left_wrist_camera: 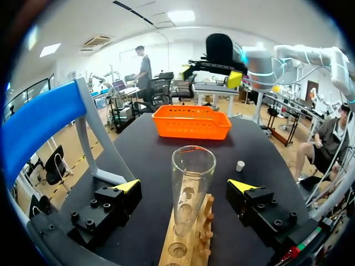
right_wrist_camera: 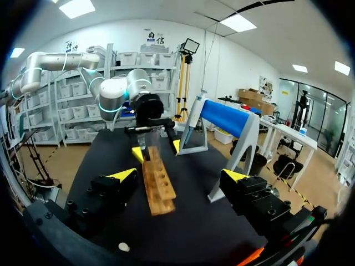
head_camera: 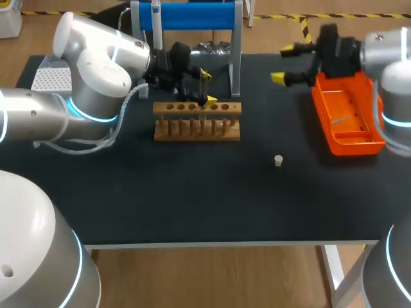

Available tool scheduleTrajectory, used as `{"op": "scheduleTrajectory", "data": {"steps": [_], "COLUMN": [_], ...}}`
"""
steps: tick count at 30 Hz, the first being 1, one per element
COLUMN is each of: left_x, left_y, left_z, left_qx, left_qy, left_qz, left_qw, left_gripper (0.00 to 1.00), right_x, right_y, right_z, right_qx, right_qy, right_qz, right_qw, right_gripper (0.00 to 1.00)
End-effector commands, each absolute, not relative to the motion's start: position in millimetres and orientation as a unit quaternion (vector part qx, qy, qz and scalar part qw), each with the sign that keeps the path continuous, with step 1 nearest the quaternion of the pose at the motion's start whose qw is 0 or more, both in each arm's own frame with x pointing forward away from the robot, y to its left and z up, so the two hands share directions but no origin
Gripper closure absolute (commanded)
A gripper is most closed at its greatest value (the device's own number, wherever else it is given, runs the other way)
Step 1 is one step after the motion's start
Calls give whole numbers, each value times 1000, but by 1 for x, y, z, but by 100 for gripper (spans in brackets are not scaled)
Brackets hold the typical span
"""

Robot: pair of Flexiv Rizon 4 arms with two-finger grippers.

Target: Invert the test tube, pick up the pipette, mount the tip to pipette, aspirate from beaker and dispense into the tube, eject the tip, return the pipette, and cap with the stopper.

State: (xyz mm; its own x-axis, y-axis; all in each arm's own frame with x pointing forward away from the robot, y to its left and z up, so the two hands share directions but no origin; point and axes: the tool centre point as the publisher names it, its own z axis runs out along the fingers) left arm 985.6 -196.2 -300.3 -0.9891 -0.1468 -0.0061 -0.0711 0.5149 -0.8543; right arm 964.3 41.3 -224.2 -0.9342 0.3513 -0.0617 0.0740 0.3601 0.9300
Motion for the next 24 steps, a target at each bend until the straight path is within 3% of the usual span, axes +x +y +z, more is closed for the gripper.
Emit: {"op": "scheduleTrajectory", "data": {"steps": [1, 24], "left_x": [987, 987], "left_y": [-197, -197], "left_z": [-301, -301], "left_qx": [-62, -62], "left_qy": [869, 869], "left_qz": [-489, -489], "left_qw": [38, 38], "left_gripper": [0, 0], "right_x": [902, 837], "right_y": [24, 18], "right_z": [-231, -326], "right_qx": [164, 217], "right_qy": [806, 824], "right_qz": [546, 482], "right_qw": [160, 205], "right_gripper": [0, 0]}}
